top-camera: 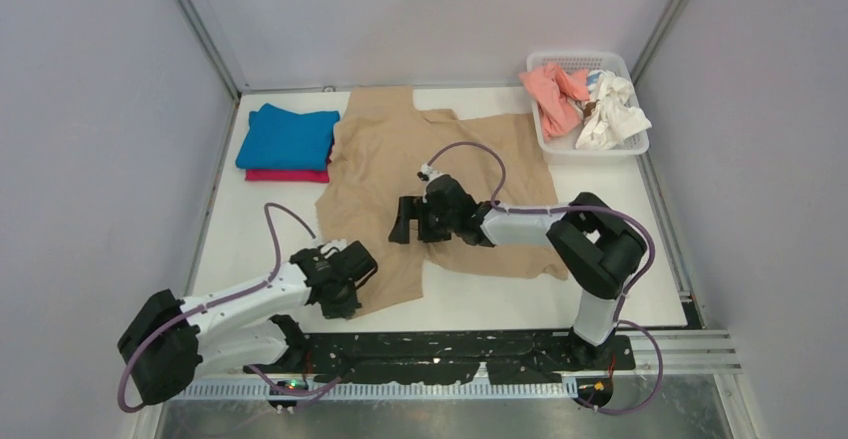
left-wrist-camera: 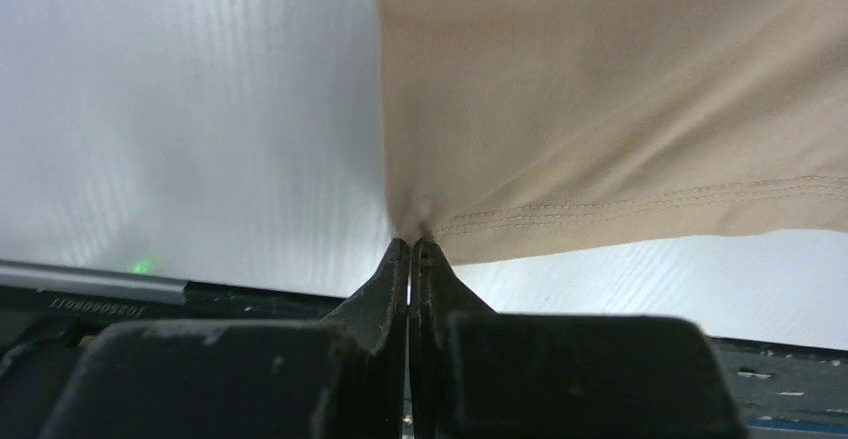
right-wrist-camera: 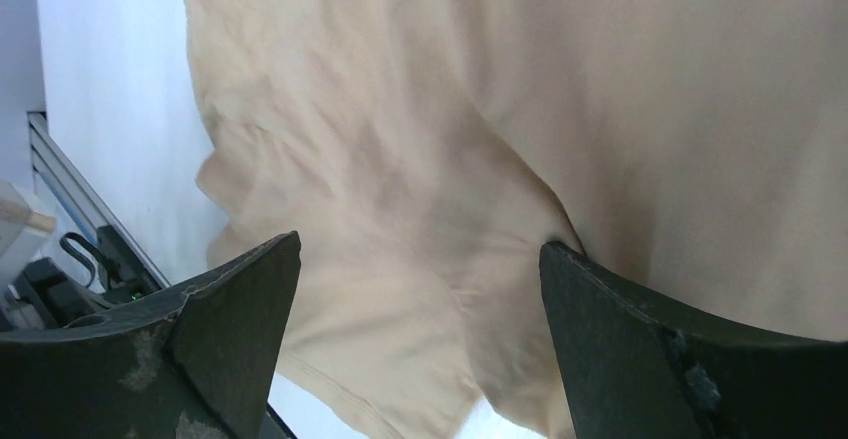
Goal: Fold and stack the t-shirts
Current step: Grab the side of the flattened tshirt closest away from the robot with both arms
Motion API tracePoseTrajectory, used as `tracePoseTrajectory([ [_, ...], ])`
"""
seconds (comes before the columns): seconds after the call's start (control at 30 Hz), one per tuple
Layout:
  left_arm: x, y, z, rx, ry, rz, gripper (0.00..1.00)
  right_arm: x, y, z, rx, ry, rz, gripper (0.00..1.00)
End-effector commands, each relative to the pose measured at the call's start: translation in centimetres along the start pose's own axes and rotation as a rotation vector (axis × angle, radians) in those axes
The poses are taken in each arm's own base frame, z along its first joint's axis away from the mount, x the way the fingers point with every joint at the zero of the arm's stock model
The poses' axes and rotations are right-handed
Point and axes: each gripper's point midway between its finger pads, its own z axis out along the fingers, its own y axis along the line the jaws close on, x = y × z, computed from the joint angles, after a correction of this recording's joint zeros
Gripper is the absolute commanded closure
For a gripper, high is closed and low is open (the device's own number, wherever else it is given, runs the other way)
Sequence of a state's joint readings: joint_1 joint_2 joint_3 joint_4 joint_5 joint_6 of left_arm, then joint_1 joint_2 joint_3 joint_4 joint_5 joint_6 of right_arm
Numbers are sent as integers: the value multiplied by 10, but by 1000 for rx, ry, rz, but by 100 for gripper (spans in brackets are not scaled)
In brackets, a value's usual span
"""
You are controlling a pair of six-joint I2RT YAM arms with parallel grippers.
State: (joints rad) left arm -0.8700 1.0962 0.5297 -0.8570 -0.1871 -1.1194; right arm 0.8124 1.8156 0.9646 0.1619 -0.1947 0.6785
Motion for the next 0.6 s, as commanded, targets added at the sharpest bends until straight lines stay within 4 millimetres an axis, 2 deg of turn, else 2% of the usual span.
tracePoseTrajectory([
  [0.0,15,39,-14,-118,40,0,100,8,-7,-24,77,22,-80,5],
  [0.1,2,52,-27,-170,-29,-14,100,-2,0,-43,82,-15,-112,5],
  [0.13,-1,56,-30,-181,-49,-21,100,-6,-1,-54,98,-38,-118,5],
  [0.23,-9,68,-36,-229,-106,-42,100,-11,-16,-86,183,-82,-94,5],
  [0.27,-12,73,-38,-250,-125,-53,100,-12,-33,-97,244,-106,-64,5],
  [0.3,-14,77,-39,-269,-138,-63,100,-4,-48,-106,298,-88,-18,5],
  [0.33,-15,78,-39,-271,-146,-70,100,-5,-71,-123,360,-117,31,5],
  [0.37,-15,77,-38,-262,-148,-73,100,5,-88,-135,419,-103,76,5],
  [0.4,-15,75,-36,-252,-150,-77,100,0,-111,-157,482,-165,124,5],
  [0.43,-14,74,-34,-242,-147,-78,100,0,-121,-177,515,-204,159,5],
  [0.47,-13,73,-33,-232,-145,-82,100,2,-151,-195,614,-252,205,5],
  [0.5,-11,72,-31,-224,-142,-81,100,-1,-170,-223,699,-323,256,5],
  [0.53,-10,69,-30,-205,-134,-74,100,6,-183,-236,753,-332,291,5],
  [0.57,-10,65,-29,-184,-131,-74,100,15,-198,-259,826,-353,356,5],
])
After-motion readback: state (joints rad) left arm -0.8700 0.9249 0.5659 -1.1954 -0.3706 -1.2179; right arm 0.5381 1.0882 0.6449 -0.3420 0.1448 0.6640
